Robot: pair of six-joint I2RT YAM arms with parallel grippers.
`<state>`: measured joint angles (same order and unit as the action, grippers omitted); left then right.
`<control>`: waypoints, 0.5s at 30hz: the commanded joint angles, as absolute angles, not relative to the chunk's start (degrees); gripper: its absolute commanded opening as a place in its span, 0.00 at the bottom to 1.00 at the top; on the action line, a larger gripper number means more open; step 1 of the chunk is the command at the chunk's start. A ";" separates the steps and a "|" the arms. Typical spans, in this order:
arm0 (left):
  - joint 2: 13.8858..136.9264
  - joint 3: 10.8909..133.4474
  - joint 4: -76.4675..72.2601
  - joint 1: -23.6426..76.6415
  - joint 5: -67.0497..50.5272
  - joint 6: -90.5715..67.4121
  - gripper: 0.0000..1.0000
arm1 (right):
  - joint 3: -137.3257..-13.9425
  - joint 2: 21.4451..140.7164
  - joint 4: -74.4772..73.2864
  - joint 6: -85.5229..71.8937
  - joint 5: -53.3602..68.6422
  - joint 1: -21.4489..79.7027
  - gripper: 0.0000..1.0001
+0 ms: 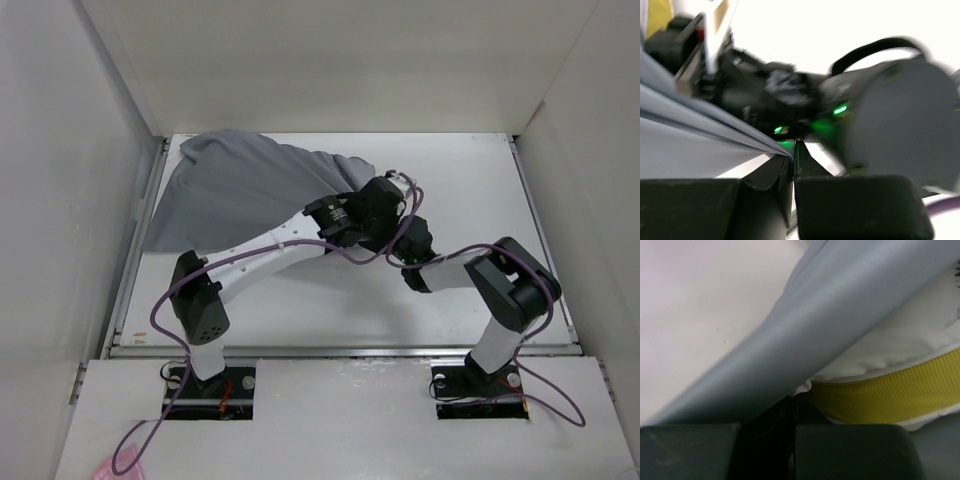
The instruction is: Put the pillow into the pillowcase
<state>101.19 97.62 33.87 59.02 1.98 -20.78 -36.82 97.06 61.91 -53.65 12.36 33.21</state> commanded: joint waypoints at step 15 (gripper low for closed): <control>92.29 95.54 28.30 60.83 5.61 -21.88 0.79 | -36.73 72.81 19.03 -45.46 -3.67 24.70 0.76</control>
<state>98.00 95.50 31.03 61.56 2.70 -21.98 -33.01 79.55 40.66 -52.27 5.08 25.85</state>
